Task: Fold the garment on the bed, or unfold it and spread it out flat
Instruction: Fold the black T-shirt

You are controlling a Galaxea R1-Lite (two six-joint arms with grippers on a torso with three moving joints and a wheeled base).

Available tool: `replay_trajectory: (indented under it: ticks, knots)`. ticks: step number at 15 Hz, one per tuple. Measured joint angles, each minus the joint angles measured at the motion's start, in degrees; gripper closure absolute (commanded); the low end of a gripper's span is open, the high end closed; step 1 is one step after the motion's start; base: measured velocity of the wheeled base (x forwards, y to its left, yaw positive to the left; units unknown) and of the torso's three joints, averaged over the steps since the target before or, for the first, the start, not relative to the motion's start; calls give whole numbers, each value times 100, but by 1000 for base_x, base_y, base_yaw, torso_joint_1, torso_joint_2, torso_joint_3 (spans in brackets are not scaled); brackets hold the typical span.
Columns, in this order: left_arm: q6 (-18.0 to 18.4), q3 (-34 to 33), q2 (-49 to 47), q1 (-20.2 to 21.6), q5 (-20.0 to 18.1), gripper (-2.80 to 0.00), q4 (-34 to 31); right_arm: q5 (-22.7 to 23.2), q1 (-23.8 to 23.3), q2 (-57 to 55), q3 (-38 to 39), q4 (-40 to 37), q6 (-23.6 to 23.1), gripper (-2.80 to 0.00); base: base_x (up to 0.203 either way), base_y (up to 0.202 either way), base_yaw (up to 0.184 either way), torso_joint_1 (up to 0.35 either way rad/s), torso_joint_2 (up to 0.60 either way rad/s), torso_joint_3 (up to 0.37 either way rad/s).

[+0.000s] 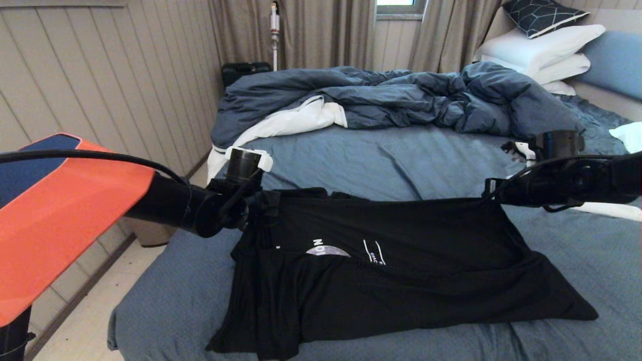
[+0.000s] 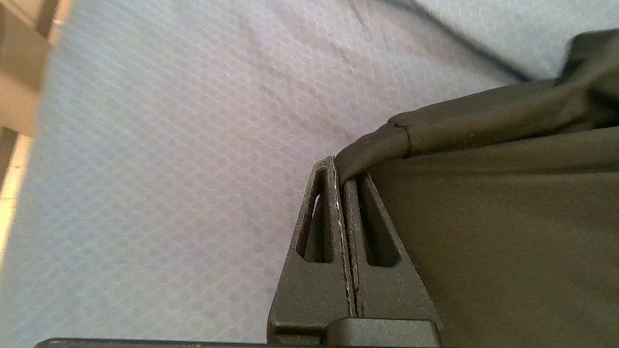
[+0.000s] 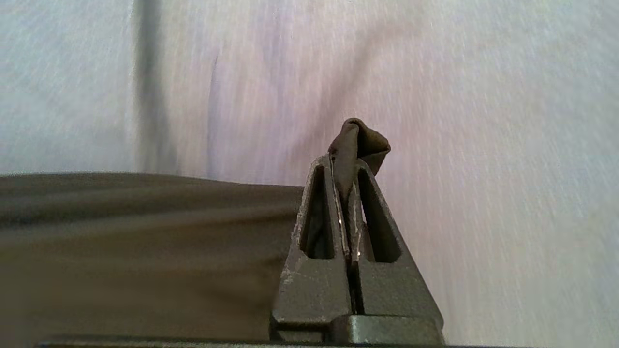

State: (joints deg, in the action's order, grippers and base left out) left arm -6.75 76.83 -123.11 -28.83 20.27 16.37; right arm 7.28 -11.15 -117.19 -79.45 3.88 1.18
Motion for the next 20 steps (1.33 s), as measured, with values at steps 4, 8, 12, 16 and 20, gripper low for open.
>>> replay_trajectory:
  ticks: [4, 8, 12, 16, 20]
  knots:
    - [11, -644, 340, -55, 222, 0, 221, 32, -151, 588, 694, 287, -12, 0, 0, 0, 0, 0, 0, 0]
    - [22, -1764, 719, -230, 284, 0, 904, 35, -182, 1092, 1760, 937, -67, 0, 0, 0, 0, 0, 0, 0]
    - [23, -2847, 1111, -566, 563, 0, 1707, 44, -193, 1603, 2896, 1611, -159, 0, 0, 0, 0, 0, 0, 0]
    - [15, -3489, 1438, -902, 834, 0, 2130, 48, -254, 2039, 3817, 2195, -291, 0, 0, 0, 0, 0, 0, 0]
    - [13, -4036, 1566, -1216, 1013, 0, 2542, 117, -425, 2269, 4405, 2541, -336, 0, 0, 0, 0, 0, 0, 0]
